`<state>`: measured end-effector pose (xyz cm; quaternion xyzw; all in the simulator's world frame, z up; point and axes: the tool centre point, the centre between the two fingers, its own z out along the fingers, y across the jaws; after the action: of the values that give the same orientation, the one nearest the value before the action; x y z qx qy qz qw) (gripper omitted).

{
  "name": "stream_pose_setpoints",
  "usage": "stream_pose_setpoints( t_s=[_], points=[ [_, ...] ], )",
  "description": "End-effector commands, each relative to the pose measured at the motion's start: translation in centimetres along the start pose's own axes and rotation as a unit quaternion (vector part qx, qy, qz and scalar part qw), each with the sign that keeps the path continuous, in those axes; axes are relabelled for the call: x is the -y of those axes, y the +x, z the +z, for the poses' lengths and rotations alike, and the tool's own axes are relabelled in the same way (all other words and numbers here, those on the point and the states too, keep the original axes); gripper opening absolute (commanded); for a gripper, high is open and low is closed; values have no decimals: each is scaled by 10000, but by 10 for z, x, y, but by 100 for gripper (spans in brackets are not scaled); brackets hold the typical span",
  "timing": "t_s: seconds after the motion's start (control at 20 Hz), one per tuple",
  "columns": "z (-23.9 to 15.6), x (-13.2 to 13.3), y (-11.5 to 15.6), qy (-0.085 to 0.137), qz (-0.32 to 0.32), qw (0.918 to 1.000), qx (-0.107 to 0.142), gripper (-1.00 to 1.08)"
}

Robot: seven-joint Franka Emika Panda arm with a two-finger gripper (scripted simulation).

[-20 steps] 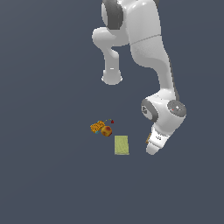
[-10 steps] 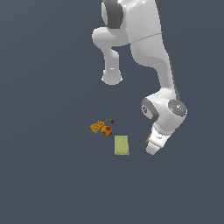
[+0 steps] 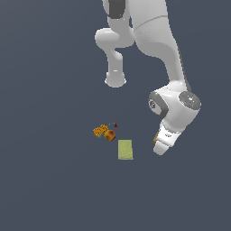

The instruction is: Pick up a designated object from a clutter of objects.

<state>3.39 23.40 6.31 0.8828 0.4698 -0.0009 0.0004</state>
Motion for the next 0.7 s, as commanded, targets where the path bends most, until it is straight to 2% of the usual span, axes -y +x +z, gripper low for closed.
stream_pose_setpoints(
  t_s=[0.0,0.65],
  points=[
    [-22,1,0,-7,-1,10000,-7,-100],
    [-175,10,-1,1,-15,10000,-9,-100]
  ],
)
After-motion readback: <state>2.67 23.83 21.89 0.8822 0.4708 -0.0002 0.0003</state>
